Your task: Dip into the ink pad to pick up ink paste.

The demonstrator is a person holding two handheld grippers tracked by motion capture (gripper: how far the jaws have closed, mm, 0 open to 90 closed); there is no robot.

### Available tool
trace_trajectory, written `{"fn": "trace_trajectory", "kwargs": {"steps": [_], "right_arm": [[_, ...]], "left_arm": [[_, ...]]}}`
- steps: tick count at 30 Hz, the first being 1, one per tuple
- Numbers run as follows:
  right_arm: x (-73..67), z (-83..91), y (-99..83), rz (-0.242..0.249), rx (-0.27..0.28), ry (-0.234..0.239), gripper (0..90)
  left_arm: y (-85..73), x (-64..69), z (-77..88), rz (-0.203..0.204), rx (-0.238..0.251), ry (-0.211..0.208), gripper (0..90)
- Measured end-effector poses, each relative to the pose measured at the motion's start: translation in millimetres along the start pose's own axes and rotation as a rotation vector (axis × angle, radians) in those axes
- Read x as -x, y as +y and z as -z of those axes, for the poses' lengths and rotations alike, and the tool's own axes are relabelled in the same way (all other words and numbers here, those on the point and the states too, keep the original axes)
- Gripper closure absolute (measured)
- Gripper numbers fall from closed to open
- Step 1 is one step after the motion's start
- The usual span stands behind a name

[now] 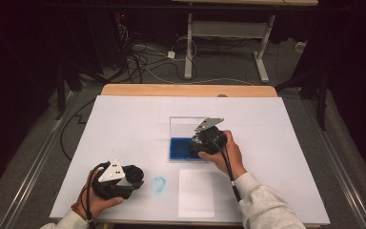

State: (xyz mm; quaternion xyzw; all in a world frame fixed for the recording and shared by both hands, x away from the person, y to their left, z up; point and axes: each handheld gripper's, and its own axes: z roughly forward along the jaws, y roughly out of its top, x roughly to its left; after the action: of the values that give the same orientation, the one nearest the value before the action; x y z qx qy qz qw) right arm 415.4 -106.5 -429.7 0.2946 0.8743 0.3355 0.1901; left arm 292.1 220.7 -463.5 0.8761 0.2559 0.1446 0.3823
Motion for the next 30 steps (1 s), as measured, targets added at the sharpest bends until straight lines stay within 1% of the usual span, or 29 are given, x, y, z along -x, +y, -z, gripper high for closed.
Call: {"fn": "trace_trajectory", "kwargs": {"steps": [3, 5, 7, 10, 17, 19, 20, 23, 24, 25, 27, 29, 30], "right_arm": [[-1.5, -1.4, 2.2, 0.011, -0.006, -0.011, 57.6], [-0.5, -2.8, 2.6, 0.003, 0.000, -0.011, 57.6], [-0.5, -2.9, 2.6, 0.009, -0.001, -0.014, 57.6], [-0.6, -0.8, -0.2, 0.006, -0.003, -0.016, 57.6], [-1.0, 2.7, -8.3, -0.001, 0.023, -0.020, 57.6], [-2.7, 2.6, -8.7, 0.015, 0.026, -0.031, 57.6], [-4.0, 2.5, -8.2, 0.015, 0.021, -0.035, 57.6], [-8.8, 0.2, -4.2, 0.045, 0.005, -0.063, 57.6], [-9.1, -0.8, -2.4, 0.046, -0.001, -0.065, 57.6], [-8.4, -1.6, -1.0, 0.034, -0.005, -0.062, 57.7], [-6.3, -3.4, 0.4, 0.029, -0.003, -0.057, 57.7], [-5.2, -3.1, -0.6, 0.016, 0.000, -0.053, 57.7], [-5.2, -2.4, -1.8, 0.017, 0.001, -0.053, 57.7]], "left_arm": [[-0.1, -0.4, 0.1, 0.001, -0.002, 0.001, 36.4], [-0.1, -0.2, 0.4, 0.001, 0.000, 0.000, 36.4], [-0.2, 0.0, 0.9, 0.002, 0.003, -0.001, 36.4], [-1.0, -0.6, 1.9, 0.001, 0.002, 0.001, 36.4], [-2.0, 0.0, 4.5, 0.008, 0.008, 0.012, 36.4], [-2.2, 0.0, 4.8, 0.009, 0.008, 0.012, 36.4], [-2.2, -0.1, 4.7, 0.009, 0.008, 0.011, 36.4], [-1.7, 0.0, 3.6, 0.004, 0.002, 0.011, 36.4], [-1.4, -0.2, 3.2, 0.003, -0.001, 0.012, 36.4], [-1.1, -0.4, 3.0, 0.003, -0.003, 0.012, 36.4], [-0.6, -0.2, 2.6, 0.002, -0.001, 0.010, 36.4], [-0.2, 0.2, 2.3, -0.002, -0.001, 0.009, 36.4], [-0.3, 0.0, 2.1, -0.002, -0.001, 0.008, 36.4]]}}
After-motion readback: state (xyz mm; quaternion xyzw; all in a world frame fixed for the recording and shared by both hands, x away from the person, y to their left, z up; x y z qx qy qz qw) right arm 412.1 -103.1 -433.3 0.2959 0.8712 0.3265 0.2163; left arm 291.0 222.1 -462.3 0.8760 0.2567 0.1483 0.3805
